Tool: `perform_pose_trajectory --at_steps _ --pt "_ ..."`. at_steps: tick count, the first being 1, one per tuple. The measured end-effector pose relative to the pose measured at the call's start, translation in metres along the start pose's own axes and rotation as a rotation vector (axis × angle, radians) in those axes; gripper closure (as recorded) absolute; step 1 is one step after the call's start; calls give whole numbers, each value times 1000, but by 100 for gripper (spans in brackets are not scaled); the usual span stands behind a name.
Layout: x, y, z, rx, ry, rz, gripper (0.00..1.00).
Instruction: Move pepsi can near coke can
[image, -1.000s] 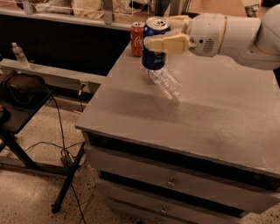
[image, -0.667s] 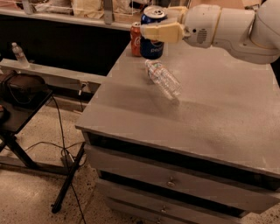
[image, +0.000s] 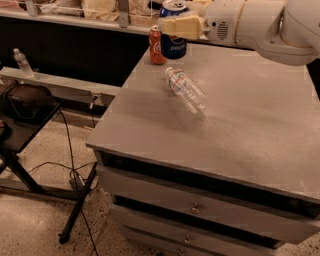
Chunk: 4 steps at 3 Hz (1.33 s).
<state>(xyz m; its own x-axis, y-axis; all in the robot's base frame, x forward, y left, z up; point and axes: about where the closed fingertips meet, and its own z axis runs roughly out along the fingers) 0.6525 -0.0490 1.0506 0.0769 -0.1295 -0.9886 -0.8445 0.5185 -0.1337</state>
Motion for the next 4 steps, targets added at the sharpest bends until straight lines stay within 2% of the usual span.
perform_pose_trajectory --at_steps 1,2,4 --pt "1 -13 15 13 3 -13 100" --pt "6 -46 39 49 19 -33 100" --pt "13 -99 55 94 -18 -29 100"
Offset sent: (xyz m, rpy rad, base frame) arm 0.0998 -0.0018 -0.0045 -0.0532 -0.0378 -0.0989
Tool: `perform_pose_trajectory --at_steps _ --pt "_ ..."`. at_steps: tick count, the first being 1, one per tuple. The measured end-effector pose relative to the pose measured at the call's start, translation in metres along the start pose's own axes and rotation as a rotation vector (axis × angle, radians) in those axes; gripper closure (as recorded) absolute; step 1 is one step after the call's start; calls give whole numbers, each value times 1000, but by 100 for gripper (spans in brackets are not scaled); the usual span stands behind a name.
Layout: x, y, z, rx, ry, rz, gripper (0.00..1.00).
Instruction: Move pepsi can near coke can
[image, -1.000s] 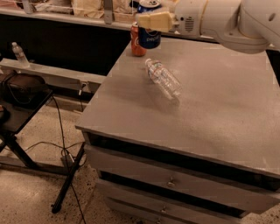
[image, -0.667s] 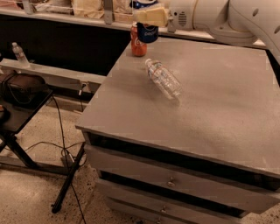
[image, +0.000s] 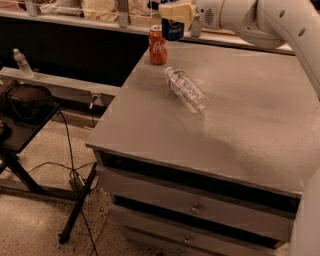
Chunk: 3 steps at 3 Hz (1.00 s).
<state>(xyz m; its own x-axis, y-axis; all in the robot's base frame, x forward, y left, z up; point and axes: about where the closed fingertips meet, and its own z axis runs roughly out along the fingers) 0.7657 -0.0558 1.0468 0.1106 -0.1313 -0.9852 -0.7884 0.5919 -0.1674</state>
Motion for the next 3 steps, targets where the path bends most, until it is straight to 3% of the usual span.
perform_pose_trajectory --at_steps 3 --pt "27 -40 -8 115 10 34 100"
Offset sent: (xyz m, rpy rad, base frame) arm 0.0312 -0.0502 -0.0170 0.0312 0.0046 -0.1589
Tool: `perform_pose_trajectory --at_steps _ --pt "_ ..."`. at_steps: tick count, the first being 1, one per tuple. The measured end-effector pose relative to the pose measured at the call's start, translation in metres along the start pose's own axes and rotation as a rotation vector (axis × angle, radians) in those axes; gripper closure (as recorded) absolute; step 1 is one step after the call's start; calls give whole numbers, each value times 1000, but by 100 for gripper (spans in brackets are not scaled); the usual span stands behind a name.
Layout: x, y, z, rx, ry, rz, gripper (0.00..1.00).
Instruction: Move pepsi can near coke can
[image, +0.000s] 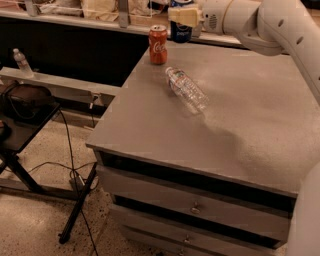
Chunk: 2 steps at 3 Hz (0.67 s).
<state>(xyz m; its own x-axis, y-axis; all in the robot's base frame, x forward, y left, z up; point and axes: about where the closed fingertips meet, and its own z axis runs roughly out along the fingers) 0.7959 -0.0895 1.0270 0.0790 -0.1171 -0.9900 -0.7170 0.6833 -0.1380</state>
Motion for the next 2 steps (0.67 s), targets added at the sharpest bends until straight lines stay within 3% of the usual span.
perform_pose_trajectory --at_steps 2 --pt "37 -4 14 -12 64 38 100"
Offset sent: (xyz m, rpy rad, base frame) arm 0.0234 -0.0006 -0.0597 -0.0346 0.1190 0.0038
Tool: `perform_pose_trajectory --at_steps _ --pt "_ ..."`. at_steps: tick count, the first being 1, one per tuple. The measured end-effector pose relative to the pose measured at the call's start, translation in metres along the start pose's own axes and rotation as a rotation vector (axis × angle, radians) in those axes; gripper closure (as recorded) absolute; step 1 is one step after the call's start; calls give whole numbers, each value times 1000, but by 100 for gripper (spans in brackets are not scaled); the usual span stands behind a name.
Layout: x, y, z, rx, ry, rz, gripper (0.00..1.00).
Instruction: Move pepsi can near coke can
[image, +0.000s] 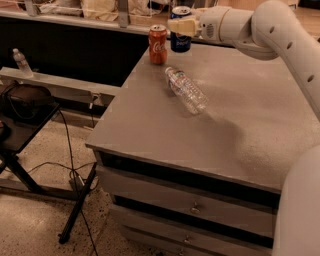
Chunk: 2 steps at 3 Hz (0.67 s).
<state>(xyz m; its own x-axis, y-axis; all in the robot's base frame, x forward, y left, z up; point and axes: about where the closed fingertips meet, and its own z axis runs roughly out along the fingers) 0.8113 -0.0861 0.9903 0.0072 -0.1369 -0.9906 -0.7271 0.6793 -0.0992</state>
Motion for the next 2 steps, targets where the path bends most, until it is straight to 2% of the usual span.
perform_pose_trajectory --at_steps 2 --pt "33 0 10 -16 27 53 100"
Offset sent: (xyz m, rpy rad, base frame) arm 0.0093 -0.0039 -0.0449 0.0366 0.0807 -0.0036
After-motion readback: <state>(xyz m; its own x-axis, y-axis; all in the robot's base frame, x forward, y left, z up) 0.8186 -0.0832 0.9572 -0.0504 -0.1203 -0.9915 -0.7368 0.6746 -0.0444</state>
